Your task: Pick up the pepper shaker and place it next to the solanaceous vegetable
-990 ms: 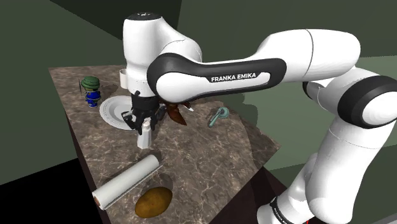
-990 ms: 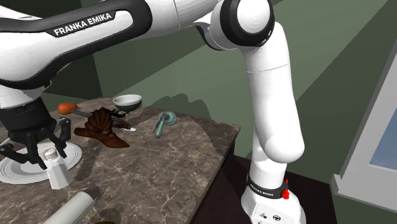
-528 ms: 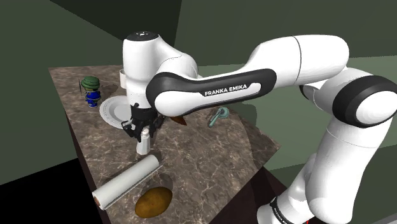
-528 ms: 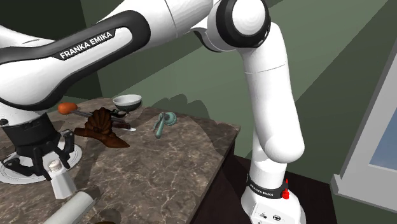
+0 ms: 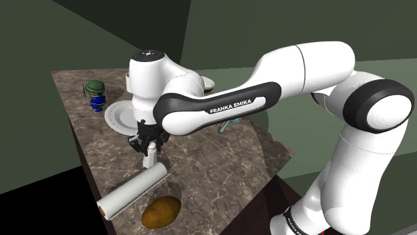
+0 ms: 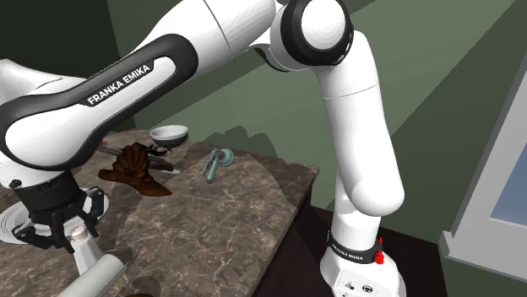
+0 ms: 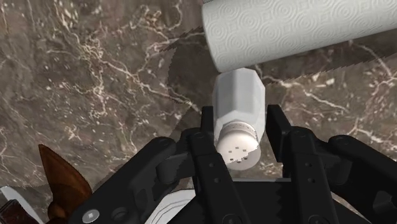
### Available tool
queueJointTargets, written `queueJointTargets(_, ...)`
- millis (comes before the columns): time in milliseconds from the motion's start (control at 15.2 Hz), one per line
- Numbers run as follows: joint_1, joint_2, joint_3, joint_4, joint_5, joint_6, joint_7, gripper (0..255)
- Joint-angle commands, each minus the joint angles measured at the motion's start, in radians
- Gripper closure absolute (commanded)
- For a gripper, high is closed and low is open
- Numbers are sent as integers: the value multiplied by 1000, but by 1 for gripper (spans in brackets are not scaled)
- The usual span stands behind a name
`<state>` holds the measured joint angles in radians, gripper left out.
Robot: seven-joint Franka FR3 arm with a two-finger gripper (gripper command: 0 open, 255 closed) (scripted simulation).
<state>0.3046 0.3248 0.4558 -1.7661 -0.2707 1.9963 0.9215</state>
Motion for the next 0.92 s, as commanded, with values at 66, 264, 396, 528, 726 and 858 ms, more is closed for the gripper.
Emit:
queueJointTargets(66,0,0,0,-4,-1,5,1,255)
queueJointTargets(264,0,0,0,-4,-1,5,1,255)
queueJointTargets(396,0,0,0,-4,-1,5,1,0)
queueJointTargets(528,0,0,0,-5,-1,5,1,0)
queueJointTargets(726,0,0,0,-5,-1,5,1,0)
queueJointTargets(858,2,-19,7,38,13,-54,-8,0)
